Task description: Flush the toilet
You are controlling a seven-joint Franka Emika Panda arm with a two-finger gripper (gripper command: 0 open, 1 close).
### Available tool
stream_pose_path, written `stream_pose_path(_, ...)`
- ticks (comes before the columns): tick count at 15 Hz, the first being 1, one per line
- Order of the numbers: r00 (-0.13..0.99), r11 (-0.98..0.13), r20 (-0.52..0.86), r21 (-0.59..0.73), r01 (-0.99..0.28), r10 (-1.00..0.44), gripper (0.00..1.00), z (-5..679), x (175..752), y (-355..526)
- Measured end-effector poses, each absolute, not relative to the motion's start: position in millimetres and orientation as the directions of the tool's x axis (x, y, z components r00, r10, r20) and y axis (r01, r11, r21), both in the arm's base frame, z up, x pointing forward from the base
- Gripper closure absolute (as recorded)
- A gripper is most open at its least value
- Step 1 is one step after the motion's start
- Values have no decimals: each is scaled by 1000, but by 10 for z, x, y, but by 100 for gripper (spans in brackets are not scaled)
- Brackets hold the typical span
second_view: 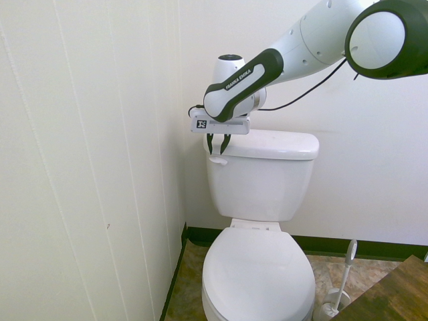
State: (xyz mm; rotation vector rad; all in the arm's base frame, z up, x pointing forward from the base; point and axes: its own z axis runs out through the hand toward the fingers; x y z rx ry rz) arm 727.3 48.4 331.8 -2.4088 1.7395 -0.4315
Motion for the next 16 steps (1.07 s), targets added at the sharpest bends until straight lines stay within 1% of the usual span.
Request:
stream_pose_path(6, 265, -293, 136, -273, -916, -955, 100, 3189, 7356, 379)
stream_pose_path(16, 260, -284, 124, -256, -924, -958, 100, 2939, 7427, 371)
